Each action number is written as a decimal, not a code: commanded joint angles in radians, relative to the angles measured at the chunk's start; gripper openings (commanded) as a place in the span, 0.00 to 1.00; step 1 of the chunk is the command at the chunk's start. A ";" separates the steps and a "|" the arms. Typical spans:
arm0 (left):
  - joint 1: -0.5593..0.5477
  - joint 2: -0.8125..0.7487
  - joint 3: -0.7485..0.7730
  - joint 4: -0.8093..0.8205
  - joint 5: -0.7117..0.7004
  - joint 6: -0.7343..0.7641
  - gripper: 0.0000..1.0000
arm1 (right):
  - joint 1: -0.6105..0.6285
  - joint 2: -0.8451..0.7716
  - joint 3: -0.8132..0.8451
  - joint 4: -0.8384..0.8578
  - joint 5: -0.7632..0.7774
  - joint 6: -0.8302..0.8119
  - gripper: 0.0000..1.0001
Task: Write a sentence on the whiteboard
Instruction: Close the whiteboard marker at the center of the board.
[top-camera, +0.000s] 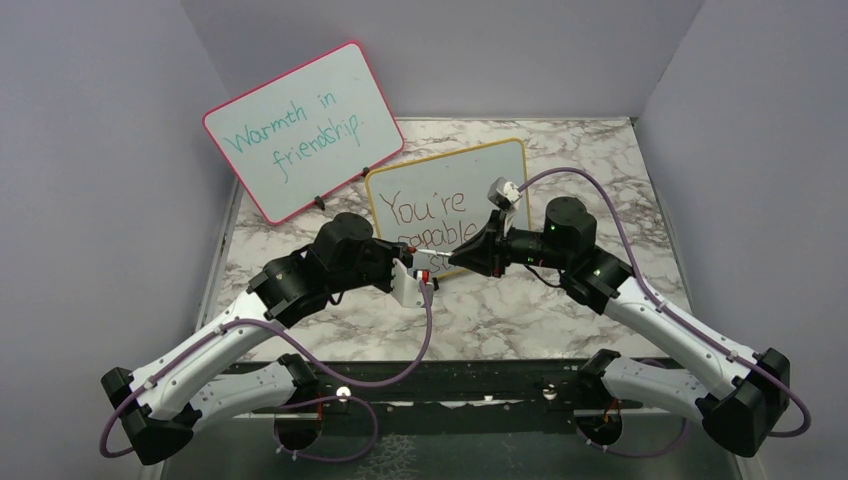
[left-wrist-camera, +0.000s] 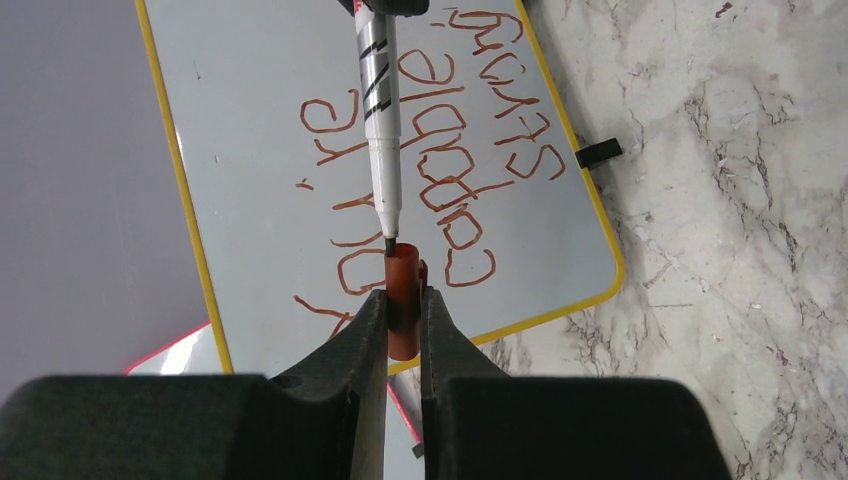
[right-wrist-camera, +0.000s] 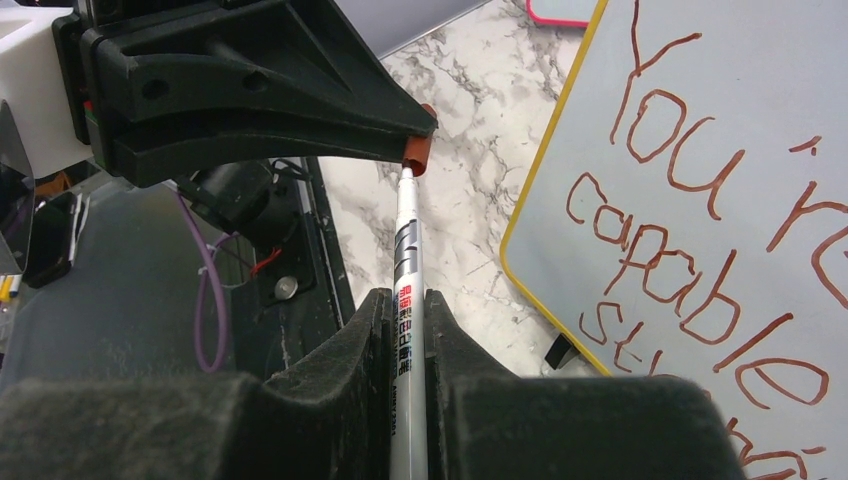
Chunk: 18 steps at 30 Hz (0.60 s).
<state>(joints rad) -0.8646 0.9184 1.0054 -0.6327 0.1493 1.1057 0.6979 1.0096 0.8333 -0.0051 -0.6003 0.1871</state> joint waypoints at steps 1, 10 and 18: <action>-0.007 0.002 0.036 -0.014 0.014 0.013 0.00 | -0.006 0.008 0.032 0.032 -0.007 0.011 0.01; -0.007 0.000 0.032 -0.013 0.014 0.006 0.00 | -0.006 0.003 0.021 0.023 0.030 0.011 0.01; -0.007 -0.002 0.022 -0.013 -0.002 0.003 0.00 | -0.005 -0.033 0.010 0.011 0.059 0.017 0.01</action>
<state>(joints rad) -0.8661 0.9203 1.0069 -0.6338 0.1490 1.1053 0.6979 1.0054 0.8333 -0.0017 -0.5709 0.1940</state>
